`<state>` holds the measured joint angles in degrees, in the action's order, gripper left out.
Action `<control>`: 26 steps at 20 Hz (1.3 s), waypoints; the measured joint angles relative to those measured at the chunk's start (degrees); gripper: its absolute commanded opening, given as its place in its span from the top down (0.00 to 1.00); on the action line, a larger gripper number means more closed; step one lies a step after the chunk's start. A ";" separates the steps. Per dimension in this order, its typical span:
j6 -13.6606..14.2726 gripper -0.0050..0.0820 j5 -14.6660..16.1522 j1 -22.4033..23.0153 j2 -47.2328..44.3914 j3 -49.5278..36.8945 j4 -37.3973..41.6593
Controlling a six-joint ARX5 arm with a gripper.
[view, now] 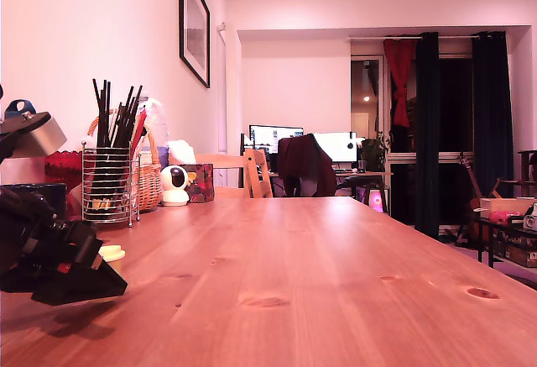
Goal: Pick the coffee capsule and then drop it inside the coffee cup in front of you
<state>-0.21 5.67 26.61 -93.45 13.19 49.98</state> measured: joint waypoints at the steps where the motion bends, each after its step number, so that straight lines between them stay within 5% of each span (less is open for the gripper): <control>1: -0.02 0.77 0.00 -0.02 0.00 0.00 -0.22; 6: -0.02 0.77 -0.31 0.00 5.60 0.04 -4.17; 12: 0.00 0.77 -4.31 -1.66 15.91 0.15 -11.80; 20: -2.49 0.77 -3.67 -12.92 25.92 0.20 -18.69; 26: -4.15 0.77 1.05 -21.88 27.47 0.20 -19.06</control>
<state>-4.36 6.72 4.73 -65.98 13.39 30.92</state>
